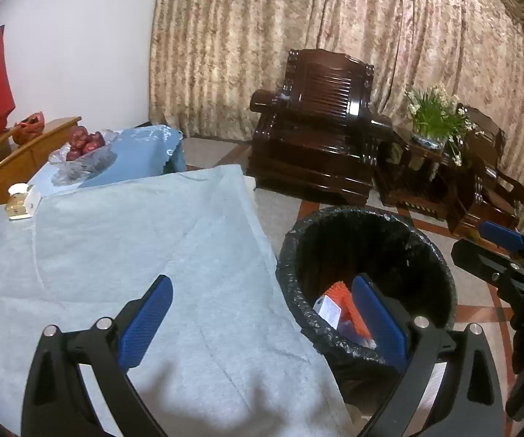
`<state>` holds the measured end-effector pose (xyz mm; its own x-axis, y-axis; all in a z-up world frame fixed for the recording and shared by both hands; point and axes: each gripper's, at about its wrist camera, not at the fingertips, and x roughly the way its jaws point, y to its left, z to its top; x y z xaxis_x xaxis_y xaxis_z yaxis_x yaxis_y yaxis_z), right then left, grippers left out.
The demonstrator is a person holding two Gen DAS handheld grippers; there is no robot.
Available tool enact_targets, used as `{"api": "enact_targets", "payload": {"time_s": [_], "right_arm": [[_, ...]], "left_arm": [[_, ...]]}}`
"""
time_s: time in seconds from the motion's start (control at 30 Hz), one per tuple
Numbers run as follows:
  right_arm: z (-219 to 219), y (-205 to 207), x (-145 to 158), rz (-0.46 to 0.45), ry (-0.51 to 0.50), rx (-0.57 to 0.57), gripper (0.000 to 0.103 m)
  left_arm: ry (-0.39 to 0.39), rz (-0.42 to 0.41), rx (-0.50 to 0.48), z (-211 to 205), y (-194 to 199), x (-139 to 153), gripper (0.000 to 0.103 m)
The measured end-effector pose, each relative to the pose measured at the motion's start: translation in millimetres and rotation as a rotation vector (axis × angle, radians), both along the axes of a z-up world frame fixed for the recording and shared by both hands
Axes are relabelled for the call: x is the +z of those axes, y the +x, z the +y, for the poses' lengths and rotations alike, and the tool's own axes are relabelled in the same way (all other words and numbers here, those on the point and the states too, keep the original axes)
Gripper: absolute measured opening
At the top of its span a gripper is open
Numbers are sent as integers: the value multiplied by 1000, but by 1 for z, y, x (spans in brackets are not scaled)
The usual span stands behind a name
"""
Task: Collect trash
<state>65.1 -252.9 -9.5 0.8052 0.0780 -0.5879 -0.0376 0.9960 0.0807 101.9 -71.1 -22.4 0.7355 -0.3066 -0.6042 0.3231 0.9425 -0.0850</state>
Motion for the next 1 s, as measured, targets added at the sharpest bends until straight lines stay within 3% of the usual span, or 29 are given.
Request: {"api": "enact_targets", "payload": {"time_s": [0.43, 1.0], "right_arm": [[12, -13, 14, -37, -17, 19, 98], [17, -17, 18, -52, -31, 29, 98]], "left_arm": [[-15, -53, 25, 10, -17, 23, 97], [-23, -74, 43, 15, -24, 29, 97]]}}
